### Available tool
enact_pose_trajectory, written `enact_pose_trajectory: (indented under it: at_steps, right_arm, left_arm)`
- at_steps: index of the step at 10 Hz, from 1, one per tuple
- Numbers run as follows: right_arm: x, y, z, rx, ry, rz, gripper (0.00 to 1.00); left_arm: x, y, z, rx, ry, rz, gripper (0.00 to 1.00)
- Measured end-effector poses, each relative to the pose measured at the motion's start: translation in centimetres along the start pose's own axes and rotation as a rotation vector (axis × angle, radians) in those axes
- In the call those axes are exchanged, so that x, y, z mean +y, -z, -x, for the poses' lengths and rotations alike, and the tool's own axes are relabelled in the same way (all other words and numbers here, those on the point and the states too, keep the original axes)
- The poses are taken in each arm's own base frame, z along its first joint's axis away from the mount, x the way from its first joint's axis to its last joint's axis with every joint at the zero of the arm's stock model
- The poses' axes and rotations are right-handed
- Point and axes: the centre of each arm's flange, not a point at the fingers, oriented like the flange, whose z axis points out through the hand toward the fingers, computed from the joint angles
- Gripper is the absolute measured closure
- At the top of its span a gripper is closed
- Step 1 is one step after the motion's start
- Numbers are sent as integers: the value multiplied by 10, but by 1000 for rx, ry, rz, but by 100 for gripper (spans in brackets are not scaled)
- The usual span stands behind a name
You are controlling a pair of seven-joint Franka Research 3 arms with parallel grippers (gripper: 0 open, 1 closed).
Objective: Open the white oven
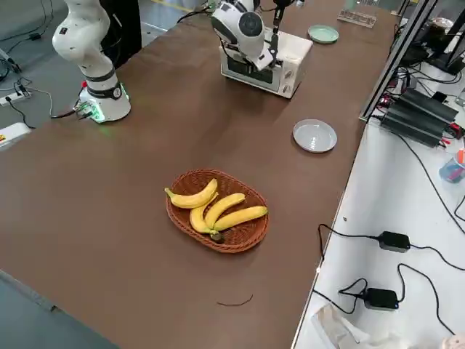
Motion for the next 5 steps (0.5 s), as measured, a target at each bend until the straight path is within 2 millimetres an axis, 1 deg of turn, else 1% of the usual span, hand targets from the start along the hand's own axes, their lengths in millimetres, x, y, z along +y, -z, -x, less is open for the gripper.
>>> enact_pose_trajectory:
  at_steps: [2,3,5]
  right_arm:
    - [42,-1,14,-5,-2,26,90]
    - [62,-6,20,-10,2,40,91]
    - [95,-17,27,-35,27,70,91]
  left_arm:
    - [0,0,0,0,1,0,99]
    - [0,0,0,0,1,0,99]
    - [0,0,-1,1,2,1,99]
